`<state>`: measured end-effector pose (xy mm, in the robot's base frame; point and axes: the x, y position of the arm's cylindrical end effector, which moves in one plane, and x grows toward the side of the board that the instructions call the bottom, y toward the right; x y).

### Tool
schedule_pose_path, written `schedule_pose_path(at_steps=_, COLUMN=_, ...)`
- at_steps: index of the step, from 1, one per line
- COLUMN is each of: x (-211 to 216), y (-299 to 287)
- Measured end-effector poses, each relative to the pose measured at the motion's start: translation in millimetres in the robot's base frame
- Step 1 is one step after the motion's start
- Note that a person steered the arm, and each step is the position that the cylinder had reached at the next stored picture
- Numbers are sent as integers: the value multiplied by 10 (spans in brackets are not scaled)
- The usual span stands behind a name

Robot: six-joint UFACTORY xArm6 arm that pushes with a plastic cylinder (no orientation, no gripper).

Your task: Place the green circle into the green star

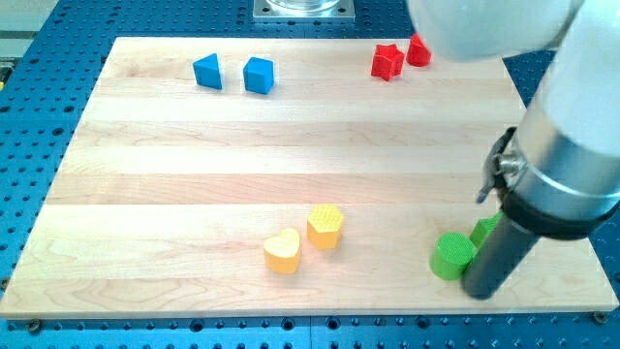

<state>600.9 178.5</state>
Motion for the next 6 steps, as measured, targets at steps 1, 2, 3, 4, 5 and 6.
schedule_pose_path(at_steps=1, x=101, y=-138)
schedule_pose_path(at_steps=2, x=177, y=-463)
schedule_pose_path(at_steps=3, x=0, y=-870)
schedule_pose_path(at_steps=4, x=-84, y=-370)
schedule_pose_path(at_steps=5, x=-139, y=-245)
schedule_pose_path(at_steps=6, x=-207, y=-689)
